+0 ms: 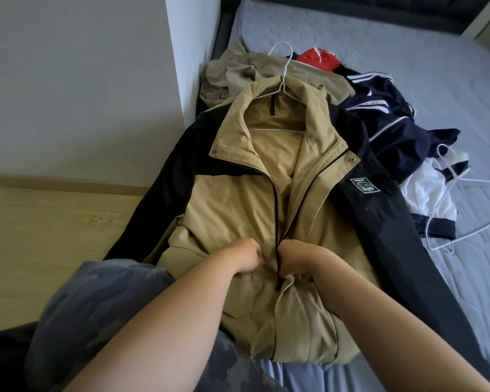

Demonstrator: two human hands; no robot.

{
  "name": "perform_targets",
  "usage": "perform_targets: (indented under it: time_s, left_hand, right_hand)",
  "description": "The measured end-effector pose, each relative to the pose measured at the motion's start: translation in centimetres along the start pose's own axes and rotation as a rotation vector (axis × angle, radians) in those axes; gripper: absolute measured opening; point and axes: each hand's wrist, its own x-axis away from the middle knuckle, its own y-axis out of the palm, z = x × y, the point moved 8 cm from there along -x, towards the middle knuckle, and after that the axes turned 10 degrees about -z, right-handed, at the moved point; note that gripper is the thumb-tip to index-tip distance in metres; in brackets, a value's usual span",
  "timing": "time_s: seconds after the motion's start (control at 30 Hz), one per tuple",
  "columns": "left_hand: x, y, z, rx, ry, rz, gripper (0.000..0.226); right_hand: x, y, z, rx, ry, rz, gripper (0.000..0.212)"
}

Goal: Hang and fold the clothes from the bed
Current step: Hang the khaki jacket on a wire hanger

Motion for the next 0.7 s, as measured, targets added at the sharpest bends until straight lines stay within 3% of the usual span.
perform_targets:
  time_s: [0.1,0.27,0.43,0.53,0.6,0.7]
  left_hand:
    - [0.1,0.0,0.1,-0.003,0.004,0.004,0.023]
    - [0.3,-0.1,0.2,-0.008,0.012,0.016,0.023]
    - [0.3,-0.1,0.8,0.06,0.078,-0.021,0.017]
    - [0.2,-0.2,1.3,0.078,0.108,-0.04,0.007]
    - [0.1,-0.3,1.4,0.067,0.107,-0.023,0.022]
    - [-0.1,-0.4,1.2,0.102,0.07,0.02,0.034]
  right_hand:
    - [0.2,0.1,-0.3,0.069,-0.006,0.016,0.007]
    - [1.2,-0.4,-0.9,0.207,-0.016,0.122,0.02]
    - [2.7,-1.1,1.6,-0.13,-0.124,0.042,0.019]
    - [3.8,-2.1,2.3,-0.335,-0.21,0.124,0.03]
    - [4.5,-3.0,2.6,-0.456,-0.249,0.208,0.034]
    - [5.3,-4.2,2.2,-0.381,-0.22,0.314,0.036]
